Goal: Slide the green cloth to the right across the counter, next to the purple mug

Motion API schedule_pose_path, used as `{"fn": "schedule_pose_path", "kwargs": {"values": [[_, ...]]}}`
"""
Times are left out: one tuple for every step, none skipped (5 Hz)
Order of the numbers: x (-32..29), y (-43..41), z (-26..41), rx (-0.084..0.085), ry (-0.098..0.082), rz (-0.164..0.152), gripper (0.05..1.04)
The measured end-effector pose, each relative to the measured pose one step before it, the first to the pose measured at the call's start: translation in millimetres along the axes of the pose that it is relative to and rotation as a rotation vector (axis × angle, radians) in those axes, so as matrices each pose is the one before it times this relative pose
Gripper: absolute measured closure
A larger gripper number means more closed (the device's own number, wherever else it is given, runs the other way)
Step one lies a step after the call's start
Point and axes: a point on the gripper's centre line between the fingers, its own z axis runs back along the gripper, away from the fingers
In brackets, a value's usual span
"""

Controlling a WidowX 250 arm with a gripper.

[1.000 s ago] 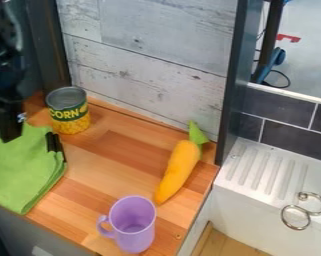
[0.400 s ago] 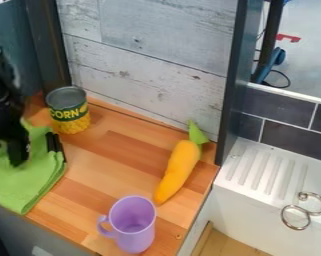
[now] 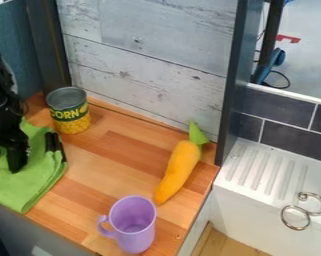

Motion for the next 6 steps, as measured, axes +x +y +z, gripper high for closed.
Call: {"fn": "schedule_pose_path", "kwargs": {"values": [[5.55, -33.39, -1.7, -0.0591, 0.0467, -0.0659, 0.084], [-0.31, -47.48, 0.66, -0.0352, 0.079, -0.11, 0.084], [8.17, -28.87, -0.05, -0.0317, 0.0091, -0.0552, 0.083], [5.3, -23.69, 0.43, -0.0147, 0.0243, -0.0584, 0.083], [1.56, -8.87, 0.1, -0.0321, 0.0012, 0.0294, 0.084], [-1.43, -18.19, 0.0, -0.0086, 0.0114, -0.0038, 0.084]]}}
